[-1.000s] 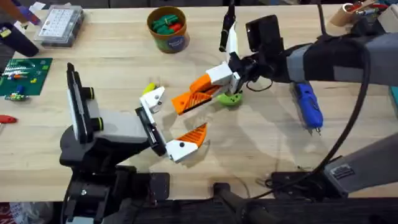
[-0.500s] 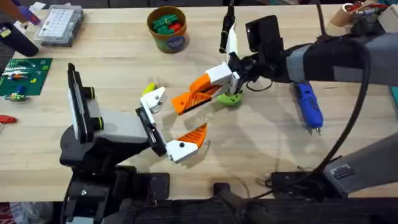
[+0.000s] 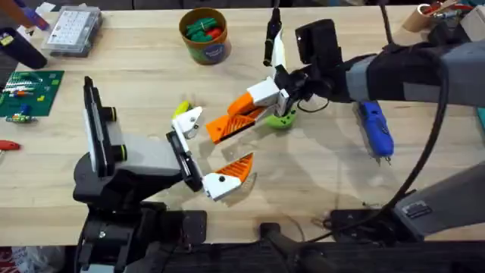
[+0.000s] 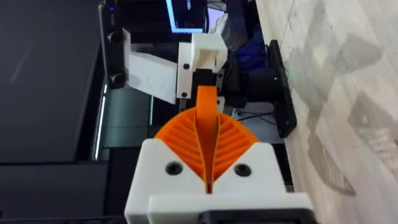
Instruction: Pick up the gripper from the table and insert it into the empty holder that is missing its gripper. Then pick up a screw, insert it into the mounting hole, and use the screwdriver to tighten it. Finally, clean up the table by picking up the vegetable and placing it into the bucket.
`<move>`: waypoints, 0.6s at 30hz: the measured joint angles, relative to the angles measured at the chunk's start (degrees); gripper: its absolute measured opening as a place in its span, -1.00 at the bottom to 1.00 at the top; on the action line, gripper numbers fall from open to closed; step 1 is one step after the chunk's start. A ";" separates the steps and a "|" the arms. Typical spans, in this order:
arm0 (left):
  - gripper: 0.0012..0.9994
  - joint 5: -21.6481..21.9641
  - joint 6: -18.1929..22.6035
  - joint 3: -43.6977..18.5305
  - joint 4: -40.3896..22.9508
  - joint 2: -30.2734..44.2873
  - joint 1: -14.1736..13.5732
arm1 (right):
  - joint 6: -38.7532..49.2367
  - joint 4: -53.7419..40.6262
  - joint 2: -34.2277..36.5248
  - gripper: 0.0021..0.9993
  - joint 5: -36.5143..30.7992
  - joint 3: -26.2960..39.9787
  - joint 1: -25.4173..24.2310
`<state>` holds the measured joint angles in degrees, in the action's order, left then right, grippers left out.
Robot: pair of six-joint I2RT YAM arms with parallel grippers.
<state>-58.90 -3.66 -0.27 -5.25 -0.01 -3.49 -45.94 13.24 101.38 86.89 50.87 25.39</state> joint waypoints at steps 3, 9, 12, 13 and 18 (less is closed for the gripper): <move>0.97 -0.36 0.40 0.00 -0.07 0.00 0.00 | -1.67 2.44 0.00 -0.97 0.02 0.13 0.80; 0.97 -0.50 0.67 0.00 -0.09 0.00 0.00 | -4.14 4.18 0.00 -0.97 -0.15 0.76 2.53; 0.97 -0.50 0.67 0.00 -0.09 0.00 0.00 | -4.91 4.14 0.00 -0.97 -0.51 0.76 2.89; 0.97 -0.50 0.67 0.00 -0.09 0.00 0.00 | -5.06 4.15 0.00 -0.97 -0.79 0.76 2.97; 0.97 -0.50 0.67 0.00 -0.09 0.00 0.00 | -5.96 4.15 0.00 -0.97 -3.22 0.76 3.14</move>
<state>-59.40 -2.98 -0.27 -5.34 -0.01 -3.49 -51.89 17.39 101.38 83.68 51.64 28.53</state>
